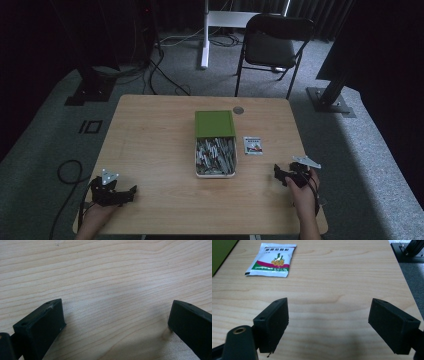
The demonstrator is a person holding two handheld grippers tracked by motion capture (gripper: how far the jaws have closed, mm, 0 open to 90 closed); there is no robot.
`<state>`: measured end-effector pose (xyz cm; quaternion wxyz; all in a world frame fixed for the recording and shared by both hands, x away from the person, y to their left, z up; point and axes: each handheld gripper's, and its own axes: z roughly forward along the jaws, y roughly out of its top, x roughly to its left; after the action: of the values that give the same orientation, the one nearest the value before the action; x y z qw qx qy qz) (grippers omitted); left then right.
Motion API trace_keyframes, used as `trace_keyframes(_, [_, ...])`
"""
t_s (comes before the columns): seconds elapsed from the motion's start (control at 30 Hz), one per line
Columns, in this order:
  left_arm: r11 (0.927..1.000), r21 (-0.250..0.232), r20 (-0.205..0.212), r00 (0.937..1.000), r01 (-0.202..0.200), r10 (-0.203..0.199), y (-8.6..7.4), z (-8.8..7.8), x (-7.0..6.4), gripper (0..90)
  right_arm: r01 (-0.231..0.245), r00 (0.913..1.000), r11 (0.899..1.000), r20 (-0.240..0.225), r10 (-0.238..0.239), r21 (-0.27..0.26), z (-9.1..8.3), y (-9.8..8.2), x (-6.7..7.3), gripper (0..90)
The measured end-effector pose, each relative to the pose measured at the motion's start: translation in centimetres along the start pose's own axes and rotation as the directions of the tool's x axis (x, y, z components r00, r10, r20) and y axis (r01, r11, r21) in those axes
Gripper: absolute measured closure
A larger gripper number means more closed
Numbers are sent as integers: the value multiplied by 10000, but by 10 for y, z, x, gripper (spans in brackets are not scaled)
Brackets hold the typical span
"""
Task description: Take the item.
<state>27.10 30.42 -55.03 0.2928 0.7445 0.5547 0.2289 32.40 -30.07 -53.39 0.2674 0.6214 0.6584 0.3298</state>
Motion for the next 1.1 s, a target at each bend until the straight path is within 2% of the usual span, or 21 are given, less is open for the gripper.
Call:
trace_keyframes(0.4, [10000,-1,-1,10000,3,-3,0,0,0,13,125,9999,9998,52,-125,134,-13,-12,-2,163])
trace_keyframes(0.5, [10000,1,-2,10000,1,-1,0,0,0,13,-38,10000,9993,21,38,365,-14,-17,-2,164])
trace_keyframes(0.67, [10000,10,2,10000,-7,7,0,0,0,13,-216,9993,9972,321,194,722,-15,-27,-3,164])
trace_keyframes(0.83, [10000,7,0,10000,-6,6,0,0,0,13,-326,9992,9956,274,302,881,-17,-36,0,160])
trace_keyframes(1.0, [10000,9,3,10000,-6,6,0,0,0,13,-425,9978,9958,539,382,809,-20,-40,2,142])
trace_keyframes(1.07, [10000,7,1,10000,-4,4,0,0,0,13,-189,9965,9974,831,131,696,-20,-44,3,125])
trace_keyframes(1.1, [10000,6,2,10000,-2,2,0,0,0,13,-248,9962,9980,853,198,578,-21,-46,2,125])
